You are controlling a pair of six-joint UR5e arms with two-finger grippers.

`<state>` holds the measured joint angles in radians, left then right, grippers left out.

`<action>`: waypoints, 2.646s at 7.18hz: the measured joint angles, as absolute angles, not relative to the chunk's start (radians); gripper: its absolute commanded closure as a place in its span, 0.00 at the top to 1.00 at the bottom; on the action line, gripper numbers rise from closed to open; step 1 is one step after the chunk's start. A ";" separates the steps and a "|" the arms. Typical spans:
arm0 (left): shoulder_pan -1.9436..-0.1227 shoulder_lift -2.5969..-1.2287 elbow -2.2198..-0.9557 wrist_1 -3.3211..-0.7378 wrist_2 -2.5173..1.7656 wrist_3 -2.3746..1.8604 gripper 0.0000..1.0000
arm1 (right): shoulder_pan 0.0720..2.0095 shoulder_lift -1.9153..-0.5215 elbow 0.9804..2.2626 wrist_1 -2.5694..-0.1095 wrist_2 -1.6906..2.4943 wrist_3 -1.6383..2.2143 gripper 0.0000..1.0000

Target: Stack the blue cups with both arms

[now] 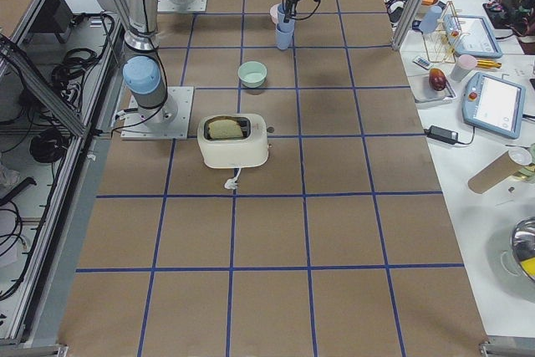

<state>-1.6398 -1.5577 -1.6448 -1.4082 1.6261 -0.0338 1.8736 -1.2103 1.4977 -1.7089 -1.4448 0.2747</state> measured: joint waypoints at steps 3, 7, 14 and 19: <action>-1.638 -1.558 -1.647 -1.408 1.584 -0.034 1.00 | 1.857 -1.225 1.483 -1.703 -1.454 0.275 1.00; -1.639 -1.557 -1.646 -1.410 1.587 -0.034 1.00 | 1.720 -1.362 1.466 -1.658 -1.489 0.216 1.00; -1.640 -1.557 -1.644 -1.416 1.590 -0.034 1.00 | 1.620 -1.515 1.469 -1.498 -1.612 0.030 1.00; -1.640 -1.557 -1.643 -1.414 1.591 -0.034 1.00 | 1.605 -1.523 1.471 -1.492 -1.528 -0.007 1.00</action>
